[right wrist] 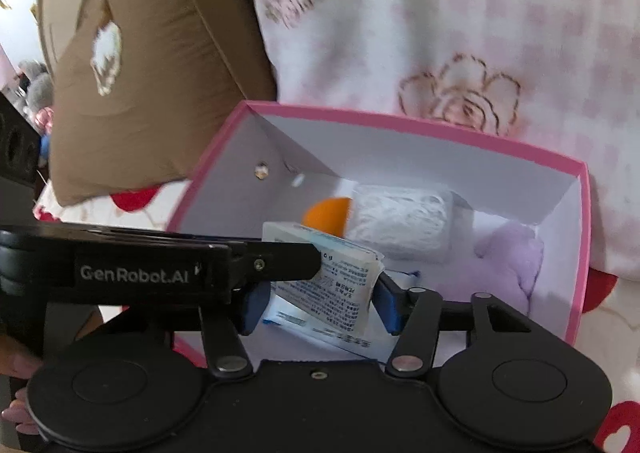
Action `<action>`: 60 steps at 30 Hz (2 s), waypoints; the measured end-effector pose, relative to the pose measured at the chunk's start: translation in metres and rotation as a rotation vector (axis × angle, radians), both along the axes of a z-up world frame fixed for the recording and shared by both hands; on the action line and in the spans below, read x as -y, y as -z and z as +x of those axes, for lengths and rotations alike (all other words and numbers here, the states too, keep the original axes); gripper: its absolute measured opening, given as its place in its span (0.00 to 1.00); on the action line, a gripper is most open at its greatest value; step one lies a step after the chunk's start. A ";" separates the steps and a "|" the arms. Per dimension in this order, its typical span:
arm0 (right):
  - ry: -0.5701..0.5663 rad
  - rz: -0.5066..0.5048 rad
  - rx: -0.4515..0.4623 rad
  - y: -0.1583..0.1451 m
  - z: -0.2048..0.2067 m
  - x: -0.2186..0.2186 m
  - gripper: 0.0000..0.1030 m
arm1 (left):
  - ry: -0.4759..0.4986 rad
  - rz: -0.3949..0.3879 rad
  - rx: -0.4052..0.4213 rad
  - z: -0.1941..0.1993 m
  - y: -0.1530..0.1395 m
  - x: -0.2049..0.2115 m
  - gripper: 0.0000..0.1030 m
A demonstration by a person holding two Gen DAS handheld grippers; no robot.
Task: Organize objects
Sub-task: 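Lower the medicine box into the pink box and open the left gripper, then withdraw the left gripper from the pink box toward the green yarn ball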
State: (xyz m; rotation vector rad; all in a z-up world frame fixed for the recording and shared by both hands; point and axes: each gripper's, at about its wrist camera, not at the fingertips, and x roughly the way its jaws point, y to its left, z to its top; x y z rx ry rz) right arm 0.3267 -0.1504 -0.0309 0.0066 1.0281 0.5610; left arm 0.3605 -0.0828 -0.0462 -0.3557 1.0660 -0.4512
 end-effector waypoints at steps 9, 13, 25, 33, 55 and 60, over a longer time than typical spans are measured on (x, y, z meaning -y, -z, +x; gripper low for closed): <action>-0.009 -0.050 -0.071 0.024 0.016 -0.001 0.49 | -0.037 -0.004 -0.062 0.002 0.022 -0.003 0.41; -0.017 -0.055 -0.110 0.032 0.022 -0.002 0.49 | -0.053 0.013 -0.102 0.002 0.029 -0.003 0.41; 0.001 -0.179 -0.067 0.036 0.031 -0.011 0.61 | -0.088 0.078 0.008 -0.001 0.029 0.000 0.42; 0.002 -0.104 0.050 -0.009 -0.025 0.022 0.62 | 0.009 0.116 0.038 -0.033 0.001 -0.007 0.43; -0.157 -0.141 0.310 -0.109 -0.177 0.028 0.70 | 0.176 0.076 0.081 -0.154 -0.102 -0.021 0.44; -0.156 -0.169 0.304 -0.120 -0.197 0.044 0.70 | 0.191 0.090 0.095 -0.173 -0.110 -0.022 0.46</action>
